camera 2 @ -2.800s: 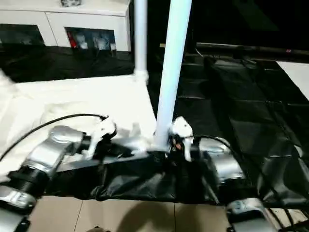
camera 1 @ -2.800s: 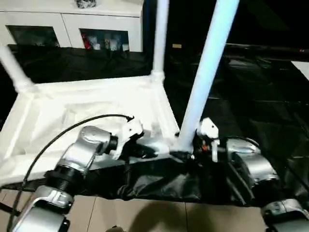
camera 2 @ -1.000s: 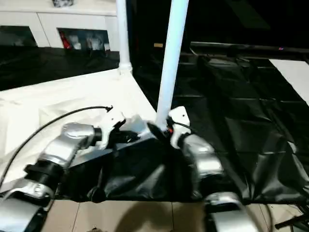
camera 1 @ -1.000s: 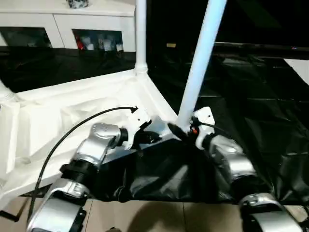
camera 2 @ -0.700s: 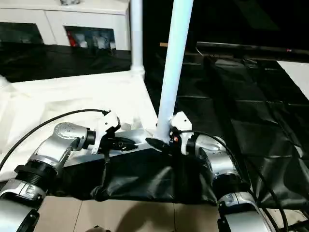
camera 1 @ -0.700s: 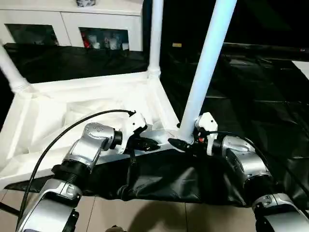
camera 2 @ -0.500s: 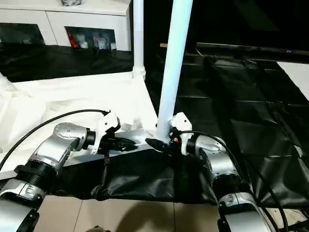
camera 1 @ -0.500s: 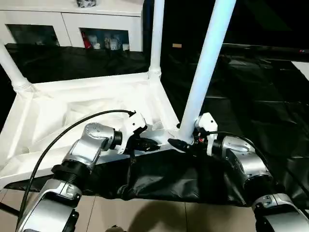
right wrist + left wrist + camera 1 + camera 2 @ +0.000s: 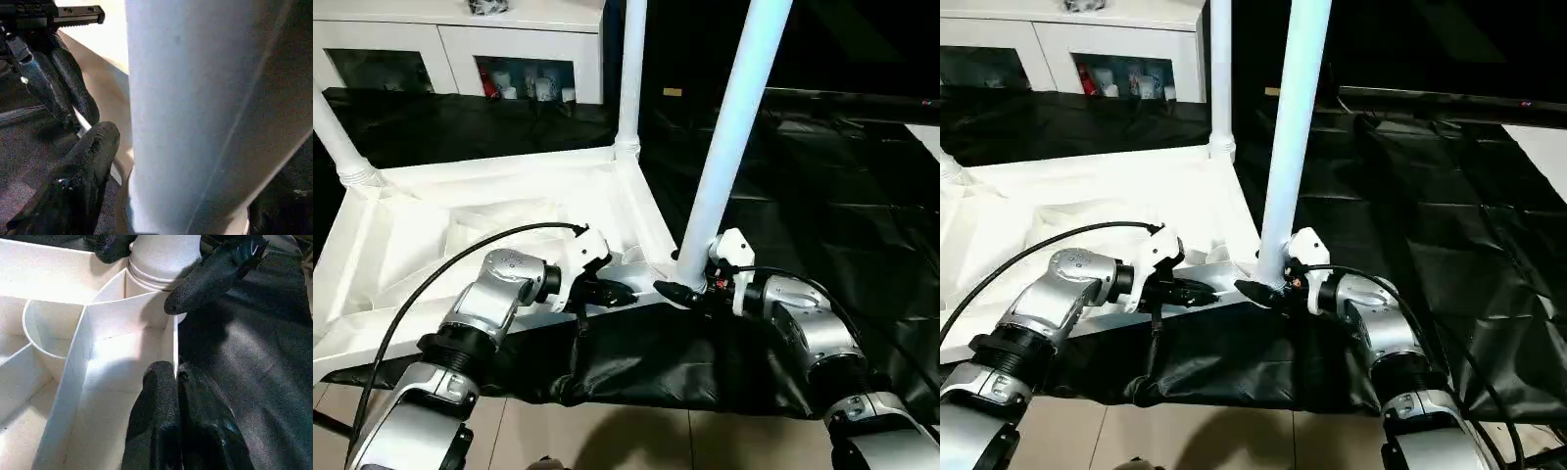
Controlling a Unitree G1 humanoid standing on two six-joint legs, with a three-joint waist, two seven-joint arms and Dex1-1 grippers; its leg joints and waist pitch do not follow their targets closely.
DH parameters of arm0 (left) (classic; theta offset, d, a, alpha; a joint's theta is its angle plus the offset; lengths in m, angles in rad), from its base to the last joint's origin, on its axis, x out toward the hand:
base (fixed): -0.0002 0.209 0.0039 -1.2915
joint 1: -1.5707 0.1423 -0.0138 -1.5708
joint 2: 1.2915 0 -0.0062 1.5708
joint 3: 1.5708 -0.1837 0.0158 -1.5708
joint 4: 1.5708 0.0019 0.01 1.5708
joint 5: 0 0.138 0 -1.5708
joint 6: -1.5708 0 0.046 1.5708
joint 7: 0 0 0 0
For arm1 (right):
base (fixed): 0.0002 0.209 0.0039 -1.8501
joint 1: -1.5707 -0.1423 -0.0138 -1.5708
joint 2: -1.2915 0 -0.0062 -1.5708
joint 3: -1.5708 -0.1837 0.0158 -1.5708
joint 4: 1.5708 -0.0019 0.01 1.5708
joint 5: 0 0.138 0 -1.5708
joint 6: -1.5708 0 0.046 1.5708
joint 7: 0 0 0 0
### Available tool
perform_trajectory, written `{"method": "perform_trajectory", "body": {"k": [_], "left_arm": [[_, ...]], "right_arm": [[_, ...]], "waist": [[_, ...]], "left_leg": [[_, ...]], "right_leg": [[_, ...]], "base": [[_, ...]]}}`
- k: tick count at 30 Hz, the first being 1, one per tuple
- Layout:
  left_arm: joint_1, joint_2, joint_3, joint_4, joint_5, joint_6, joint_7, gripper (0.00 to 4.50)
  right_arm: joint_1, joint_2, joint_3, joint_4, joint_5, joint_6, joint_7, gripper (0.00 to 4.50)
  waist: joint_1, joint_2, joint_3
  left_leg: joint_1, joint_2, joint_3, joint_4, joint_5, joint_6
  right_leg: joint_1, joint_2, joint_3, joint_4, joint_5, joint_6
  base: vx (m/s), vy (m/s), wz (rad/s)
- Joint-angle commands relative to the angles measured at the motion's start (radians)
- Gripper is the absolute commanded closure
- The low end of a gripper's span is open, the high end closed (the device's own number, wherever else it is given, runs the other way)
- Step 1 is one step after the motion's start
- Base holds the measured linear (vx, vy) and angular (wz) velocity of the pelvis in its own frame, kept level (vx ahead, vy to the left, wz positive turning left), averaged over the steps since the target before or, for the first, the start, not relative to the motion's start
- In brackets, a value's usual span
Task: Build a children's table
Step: Rotate leg to tighten
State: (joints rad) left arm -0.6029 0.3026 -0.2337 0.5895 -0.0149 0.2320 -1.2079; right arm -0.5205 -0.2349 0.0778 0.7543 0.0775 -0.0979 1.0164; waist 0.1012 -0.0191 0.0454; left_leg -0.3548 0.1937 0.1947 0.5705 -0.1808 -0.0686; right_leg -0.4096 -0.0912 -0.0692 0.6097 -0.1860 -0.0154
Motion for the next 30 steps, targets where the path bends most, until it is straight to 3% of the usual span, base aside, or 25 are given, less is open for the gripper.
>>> {"method": "perform_trajectory", "body": {"k": [1,5,7,13,14,19,30], "left_arm": [[-0.022,-0.035,-0.017,-0.057,-0.035,-0.027,-0.023,4.5],[-0.001,0.02,-0.018,-0.09,-0.055,-0.006,-0.1,4.5],[0.013,0.04,-0.012,-0.109,-0.064,0.005,-0.114,4.5],[0.021,0.039,-0.001,-0.115,-0.07,0.008,-0.102,4.5],[0.024,0.038,0.0,-0.122,-0.075,0.014,-0.103,4.5],[0.029,0.052,-0.013,-0.133,-0.077,0.019,-0.119,4.5],[0.032,0.043,0.0,-0.125,-0.064,0.013,-0.07,4.5]], "right_arm": [[0.011,0.024,0.054,-0.001,-0.007,0.008,0.036,0.87],[0.015,-0.011,0.068,-0.035,0.022,0.039,0.167,0.87],[0.017,-0.016,0.075,-0.051,0.026,0.047,0.19,0.87],[0.016,-0.007,0.066,-0.056,0.034,0.046,0.174,0.87],[0.019,-0.008,0.066,-0.07,0.038,0.049,0.176,0.87],[0.032,-0.028,0.082,-0.098,0.04,0.06,0.22,0.87],[0.045,-0.014,0.079,-0.092,0.035,0.08,0.179,1.77]], "waist": [[0.0,0.0,-0.058],[0.007,-0.002,-0.06],[0.006,0.002,-0.06],[0.006,0.003,-0.057],[0.006,0.007,-0.057],[0.006,0.005,-0.06],[0.011,0.006,-0.061]], "left_leg": [[0.003,0.039,-0.013,-0.06,-0.195,0.059],[0.0,0.04,-0.014,-0.058,-0.187,0.072],[0.0,0.044,-0.013,-0.057,-0.174,0.082],[0.004,0.042,-0.013,-0.061,-0.208,0.052],[0.004,0.042,-0.013,-0.061,-0.208,0.049],[0.002,0.04,-0.012,-0.058,-0.176,0.061],[0.004,0.04,-0.012,-0.057,-0.182,0.054]], "right_leg": [[0.057,-0.056,0.045,-0.07,-0.159,-0.238],[0.063,-0.056,0.043,-0.065,-0.14,-0.244],[0.058,-0.054,0.043,-0.061,-0.101,-0.255],[0.056,-0.056,0.044,-0.068,-0.171,-0.244],[0.055,-0.056,0.044,-0.068,-0.167,-0.243],[0.058,-0.053,0.043,-0.062,-0.099,-0.254],[0.057,-0.053,0.043,-0.062,-0.106,-0.254]], "base": [[0.0,0.0,0.0],[0.0,0.0,0.0],[0.0,0.0,0.0],[0.0,0.0,0.0],[0.0,0.0,0.0],[0.0,0.0,0.0],[0.0,0.0,0.0]]}}
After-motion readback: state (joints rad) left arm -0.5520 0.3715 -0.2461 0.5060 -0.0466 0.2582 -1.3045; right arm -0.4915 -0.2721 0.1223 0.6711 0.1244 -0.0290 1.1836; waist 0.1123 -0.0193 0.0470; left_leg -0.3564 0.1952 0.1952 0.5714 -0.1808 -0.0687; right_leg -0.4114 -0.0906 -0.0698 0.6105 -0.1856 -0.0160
